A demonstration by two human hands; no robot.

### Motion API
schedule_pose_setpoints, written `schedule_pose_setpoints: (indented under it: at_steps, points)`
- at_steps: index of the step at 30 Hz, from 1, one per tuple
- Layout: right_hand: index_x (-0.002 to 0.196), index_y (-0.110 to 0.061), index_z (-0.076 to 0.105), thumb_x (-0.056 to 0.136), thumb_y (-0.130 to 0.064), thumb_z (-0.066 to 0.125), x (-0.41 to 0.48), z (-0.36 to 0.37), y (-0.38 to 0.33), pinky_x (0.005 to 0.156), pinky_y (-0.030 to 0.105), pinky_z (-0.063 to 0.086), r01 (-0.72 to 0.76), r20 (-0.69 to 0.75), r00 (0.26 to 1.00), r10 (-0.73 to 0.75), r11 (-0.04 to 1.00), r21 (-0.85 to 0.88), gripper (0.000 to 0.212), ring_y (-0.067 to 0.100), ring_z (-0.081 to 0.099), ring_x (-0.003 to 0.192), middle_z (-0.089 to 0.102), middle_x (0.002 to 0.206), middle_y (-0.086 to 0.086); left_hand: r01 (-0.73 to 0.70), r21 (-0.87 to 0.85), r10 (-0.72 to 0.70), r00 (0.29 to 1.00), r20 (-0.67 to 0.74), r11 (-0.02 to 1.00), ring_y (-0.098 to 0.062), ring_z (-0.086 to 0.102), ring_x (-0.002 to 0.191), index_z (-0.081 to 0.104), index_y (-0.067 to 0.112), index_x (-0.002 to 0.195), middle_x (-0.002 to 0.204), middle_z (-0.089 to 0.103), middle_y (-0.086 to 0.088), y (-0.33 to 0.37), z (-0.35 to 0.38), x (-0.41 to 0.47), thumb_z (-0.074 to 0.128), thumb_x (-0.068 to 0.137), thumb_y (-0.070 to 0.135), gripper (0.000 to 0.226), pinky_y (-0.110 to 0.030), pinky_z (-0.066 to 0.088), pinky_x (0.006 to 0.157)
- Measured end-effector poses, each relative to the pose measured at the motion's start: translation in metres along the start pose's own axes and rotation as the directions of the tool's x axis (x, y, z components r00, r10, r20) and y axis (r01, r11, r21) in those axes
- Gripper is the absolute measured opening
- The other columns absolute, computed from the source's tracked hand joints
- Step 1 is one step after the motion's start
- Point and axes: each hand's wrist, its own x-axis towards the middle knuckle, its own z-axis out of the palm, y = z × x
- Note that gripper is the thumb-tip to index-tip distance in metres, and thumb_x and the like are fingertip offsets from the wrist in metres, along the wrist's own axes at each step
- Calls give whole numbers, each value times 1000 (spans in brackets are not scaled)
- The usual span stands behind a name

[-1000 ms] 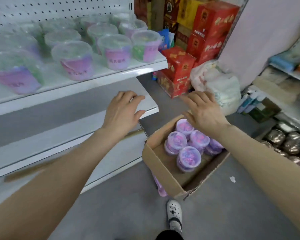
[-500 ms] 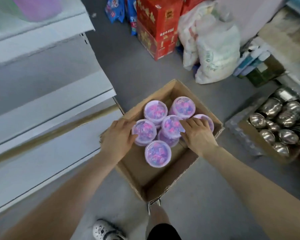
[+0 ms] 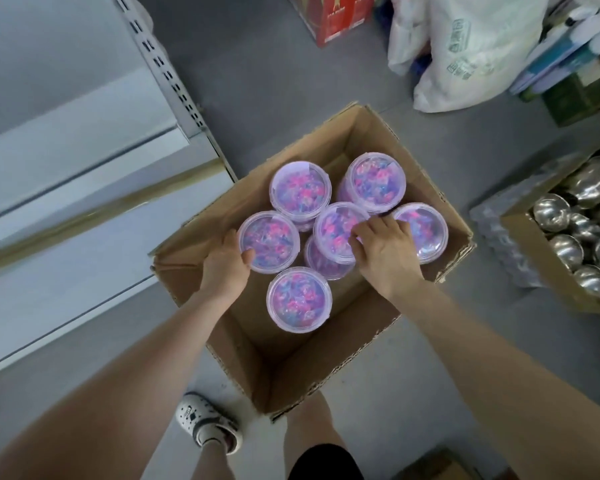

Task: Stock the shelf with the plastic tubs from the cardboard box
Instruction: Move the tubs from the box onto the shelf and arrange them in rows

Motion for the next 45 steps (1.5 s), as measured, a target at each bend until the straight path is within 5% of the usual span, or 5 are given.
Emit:
schedule_pose_setpoints:
  at_steps: [6,16,28,42,45]
  points:
    - [85,-18,67,92,-38,41,-43,16,-41,79,41,44,-18,179,984,-3,993,116,33,26,60,74,64,72,0,13,-120,-20,998,-62,993,-30,65,93,54,15,117,103,67,-9,0,-9,-13,49,96,31,26,-41,54,79]
    - [130,-22,54,99,-32,44,-53,15,-73,98,42,37,-387,551,805,220,899,206,34,30,53,118,60,124,7,-151,-37,140,969,-203,988,-37,55,112,47,18,131,127,55,-13,-41,-48,-54,51,94,22,37,-48,46,90]
    - [101,-9,63,97,-32,44,-96,-97,-155,89,45,45,-578,219,814,538,789,209,30,42,59,102,66,106,22,-335,-30,314,907,-280,942,-34,56,101,47,21,134,114,53,-13,-145,-156,-160,37,91,28,45,-41,45,85]
    - [77,-1,62,97,-18,45,-72,-272,-397,69,31,36,-237,55,970,237,867,437,31,26,53,82,56,80,12,-344,110,345,760,-550,933,-34,56,104,52,23,129,113,57,-12,-330,-327,-294,30,92,29,43,-41,46,84]
    - [89,3,68,97,-19,47,-64,-303,-447,63,25,31,-99,-5,993,114,877,471,31,22,53,80,63,85,13,-333,61,298,728,-617,941,-36,56,100,57,21,126,110,60,-16,-369,-364,-321,33,89,23,44,-40,45,83]
